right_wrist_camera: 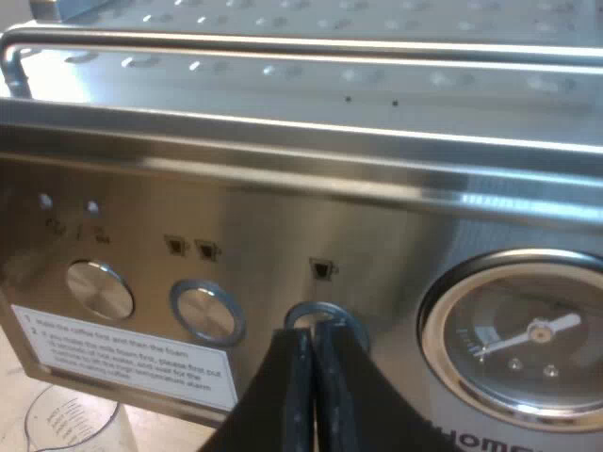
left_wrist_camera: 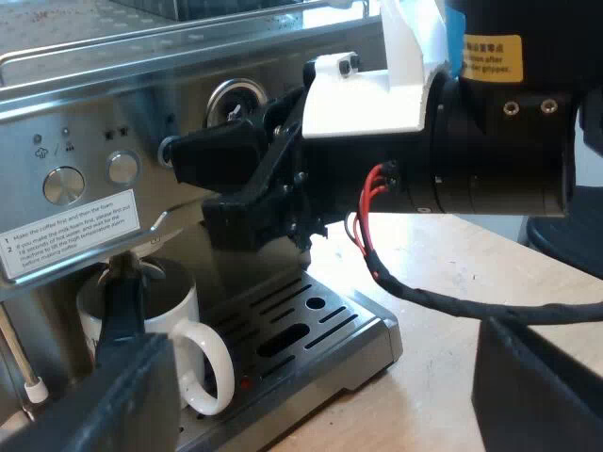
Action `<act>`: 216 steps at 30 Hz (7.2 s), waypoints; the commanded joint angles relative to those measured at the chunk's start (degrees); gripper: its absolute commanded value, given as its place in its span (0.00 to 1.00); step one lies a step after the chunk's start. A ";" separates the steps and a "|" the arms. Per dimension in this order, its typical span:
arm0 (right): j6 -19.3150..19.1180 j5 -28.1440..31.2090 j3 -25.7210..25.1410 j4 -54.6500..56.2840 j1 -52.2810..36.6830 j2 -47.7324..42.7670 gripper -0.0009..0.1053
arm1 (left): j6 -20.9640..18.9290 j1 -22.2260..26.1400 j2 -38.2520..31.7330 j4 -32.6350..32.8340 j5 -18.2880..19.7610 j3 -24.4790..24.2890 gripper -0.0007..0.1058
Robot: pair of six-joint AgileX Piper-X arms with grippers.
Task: Place mug into machine
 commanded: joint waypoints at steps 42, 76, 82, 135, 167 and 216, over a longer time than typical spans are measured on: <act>-0.99 4.66 -0.63 -4.20 1.39 2.33 0.01 | -0.25 0.00 0.01 -1.01 -0.59 -0.31 0.63; -3.52 6.30 -0.63 3.77 4.12 -2.65 0.01 | 0.19 0.00 0.01 -1.09 1.16 -0.31 0.63; -3.11 6.30 -0.63 11.46 6.40 -6.68 0.01 | 0.19 0.00 -0.33 -0.95 1.16 -1.86 0.63; -1.73 -18.57 -0.63 58.24 -50.63 -46.45 0.49 | 3.63 16.31 15.96 15.14 0.72 -27.48 0.63; -3.96 -17.83 17.99 63.21 -51.77 -86.28 0.49 | 2.38 16.31 -17.02 30.88 -9.19 -12.65 0.63; -2.32 -26.02 33.03 63.18 -51.57 -91.00 0.49 | 2.78 16.31 -25.14 28.60 -16.87 3.26 0.63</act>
